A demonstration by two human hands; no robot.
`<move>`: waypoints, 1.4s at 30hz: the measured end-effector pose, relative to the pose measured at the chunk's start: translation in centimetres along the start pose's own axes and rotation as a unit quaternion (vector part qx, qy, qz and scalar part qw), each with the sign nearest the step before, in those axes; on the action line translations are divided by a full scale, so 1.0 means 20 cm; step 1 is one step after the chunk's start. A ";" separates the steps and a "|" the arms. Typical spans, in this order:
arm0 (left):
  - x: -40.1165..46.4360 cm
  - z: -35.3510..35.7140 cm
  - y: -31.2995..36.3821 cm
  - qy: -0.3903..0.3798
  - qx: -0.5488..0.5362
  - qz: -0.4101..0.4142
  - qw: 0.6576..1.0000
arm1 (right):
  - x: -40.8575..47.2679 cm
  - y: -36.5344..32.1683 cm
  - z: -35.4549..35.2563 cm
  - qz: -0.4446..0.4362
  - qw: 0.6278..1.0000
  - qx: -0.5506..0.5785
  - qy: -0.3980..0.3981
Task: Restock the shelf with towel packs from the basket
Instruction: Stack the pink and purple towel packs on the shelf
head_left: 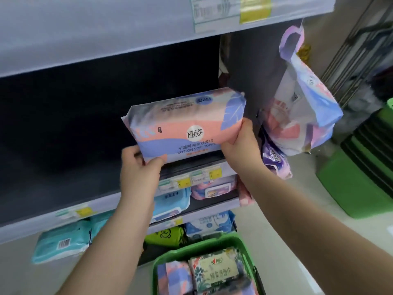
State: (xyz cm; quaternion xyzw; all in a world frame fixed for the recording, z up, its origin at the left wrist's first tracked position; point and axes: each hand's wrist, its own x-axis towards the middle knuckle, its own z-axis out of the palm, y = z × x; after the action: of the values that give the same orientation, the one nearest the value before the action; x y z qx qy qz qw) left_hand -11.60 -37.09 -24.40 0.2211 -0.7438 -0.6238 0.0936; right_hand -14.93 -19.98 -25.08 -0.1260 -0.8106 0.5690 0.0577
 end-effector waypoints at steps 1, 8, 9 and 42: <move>0.06 0.02 -0.02 -0.002 0.011 0.004 1.000 | 0.05 0.02 0.03 0.002 1.000 -0.009 0.009; 0.41 0.18 -0.13 -0.021 0.049 0.042 0.998 | 0.39 0.07 0.15 -0.024 0.982 -0.178 0.056; 0.46 0.20 -0.13 -0.022 0.052 0.047 0.997 | 0.43 0.08 0.16 -0.034 0.975 -0.214 0.058; 0.73 0.44 0.00 -0.046 0.198 0.139 0.969 | 0.68 -0.04 0.26 -0.032 0.990 -0.076 -0.112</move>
State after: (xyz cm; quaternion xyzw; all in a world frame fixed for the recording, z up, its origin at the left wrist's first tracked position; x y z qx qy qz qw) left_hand -28.25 -35.83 -28.24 0.1005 -0.8796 -0.4543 0.0991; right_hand -29.35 -21.38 -26.79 -0.0395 -0.8563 0.5144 -0.0255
